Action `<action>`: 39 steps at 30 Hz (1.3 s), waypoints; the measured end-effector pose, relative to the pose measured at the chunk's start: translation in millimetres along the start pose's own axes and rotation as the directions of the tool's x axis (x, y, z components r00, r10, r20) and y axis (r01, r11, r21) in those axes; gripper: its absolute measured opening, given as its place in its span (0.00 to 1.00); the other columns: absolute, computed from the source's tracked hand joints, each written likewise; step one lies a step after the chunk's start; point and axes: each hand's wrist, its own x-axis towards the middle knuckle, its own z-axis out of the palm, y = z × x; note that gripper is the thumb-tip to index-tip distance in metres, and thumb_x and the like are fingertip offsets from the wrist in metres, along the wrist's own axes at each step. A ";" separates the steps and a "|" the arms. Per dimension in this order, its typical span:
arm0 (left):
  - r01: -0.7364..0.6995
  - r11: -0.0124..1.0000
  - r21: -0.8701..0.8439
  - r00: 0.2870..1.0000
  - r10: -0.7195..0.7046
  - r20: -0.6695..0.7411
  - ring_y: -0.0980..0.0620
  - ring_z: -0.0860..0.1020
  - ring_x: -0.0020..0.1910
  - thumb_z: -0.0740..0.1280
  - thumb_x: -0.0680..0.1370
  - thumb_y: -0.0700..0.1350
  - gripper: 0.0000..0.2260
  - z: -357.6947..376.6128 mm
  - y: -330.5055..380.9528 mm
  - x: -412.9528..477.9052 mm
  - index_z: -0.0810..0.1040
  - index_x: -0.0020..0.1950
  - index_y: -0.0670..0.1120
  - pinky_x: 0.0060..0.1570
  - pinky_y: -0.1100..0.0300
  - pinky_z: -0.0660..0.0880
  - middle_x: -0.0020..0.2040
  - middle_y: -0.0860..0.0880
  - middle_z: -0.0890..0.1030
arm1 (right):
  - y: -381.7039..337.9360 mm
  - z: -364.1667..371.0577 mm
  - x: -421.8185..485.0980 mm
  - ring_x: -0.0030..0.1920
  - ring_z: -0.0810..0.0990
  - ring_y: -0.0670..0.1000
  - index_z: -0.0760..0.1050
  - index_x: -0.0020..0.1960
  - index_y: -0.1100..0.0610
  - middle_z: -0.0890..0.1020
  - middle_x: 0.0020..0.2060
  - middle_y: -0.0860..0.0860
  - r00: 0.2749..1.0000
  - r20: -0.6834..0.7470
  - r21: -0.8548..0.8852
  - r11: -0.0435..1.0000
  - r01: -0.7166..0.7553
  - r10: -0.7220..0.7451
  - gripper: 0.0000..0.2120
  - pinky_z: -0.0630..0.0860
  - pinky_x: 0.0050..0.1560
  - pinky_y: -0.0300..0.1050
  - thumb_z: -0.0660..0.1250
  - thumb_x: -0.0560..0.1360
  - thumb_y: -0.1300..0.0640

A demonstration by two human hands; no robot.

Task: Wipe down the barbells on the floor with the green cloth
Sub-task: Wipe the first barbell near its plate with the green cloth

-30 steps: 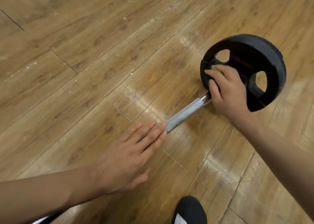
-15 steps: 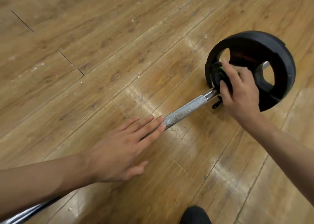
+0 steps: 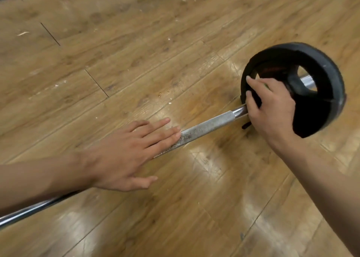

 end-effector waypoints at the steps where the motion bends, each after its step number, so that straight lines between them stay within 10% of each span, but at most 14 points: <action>1: 0.015 1.000 0.011 1.000 -0.015 -0.006 0.44 0.52 0.85 0.60 0.79 0.67 0.44 -3.1 -2.9 1.9 0.52 0.86 0.43 0.76 0.45 0.58 0.86 0.45 0.54 | -3.3 1.5 9.7 0.61 0.78 0.58 0.71 0.76 0.58 0.80 0.62 0.57 0.999 0.036 0.011 0.999 -0.037 0.036 0.23 0.75 0.61 0.55 0.64 0.83 0.54; 14: 0.019 0.997 -0.071 0.997 -0.024 -0.069 0.48 0.46 0.85 0.62 0.79 0.67 0.46 1.3 -58.7 64.9 0.46 0.86 0.45 0.79 0.50 0.54 0.87 0.49 0.47 | 5.8 56.8 16.3 0.79 0.62 0.65 0.66 0.78 0.63 0.64 0.77 0.66 0.982 -0.166 0.128 0.986 0.110 -0.088 0.22 0.61 0.79 0.63 0.62 0.85 0.64; 21: 0.032 0.969 -0.247 0.999 -0.038 -0.019 0.52 0.47 0.85 0.63 0.78 0.68 0.48 -4.7 -97.5 72.2 0.45 0.86 0.45 0.80 0.52 0.53 0.87 0.50 0.46 | -16.2 73.9 99.9 0.68 0.74 0.59 0.74 0.75 0.55 0.78 0.67 0.57 0.999 -0.042 0.080 0.997 0.008 -0.004 0.21 0.70 0.69 0.54 0.61 0.84 0.52; 28: 0.051 0.965 -0.255 0.998 -0.055 -0.006 0.53 0.46 0.85 0.58 0.78 0.72 0.47 -13.3 -119.9 75.0 0.44 0.86 0.47 0.81 0.44 0.57 0.86 0.52 0.47 | -10.7 102.6 64.0 0.74 0.69 0.65 0.72 0.74 0.63 0.70 0.72 0.67 0.962 -0.272 0.116 0.993 0.036 -0.003 0.19 0.65 0.77 0.58 0.62 0.84 0.65; 39: 0.056 0.960 -0.275 0.998 -0.051 0.025 0.55 0.44 0.85 0.55 0.78 0.75 0.47 -16.0 -115.8 73.5 0.43 0.86 0.48 0.81 0.43 0.57 0.86 0.53 0.45 | -18.5 76.4 50.3 0.78 0.64 0.61 0.68 0.78 0.61 0.66 0.76 0.63 0.994 -0.089 0.171 0.984 -0.041 0.057 0.22 0.58 0.80 0.50 0.62 0.84 0.63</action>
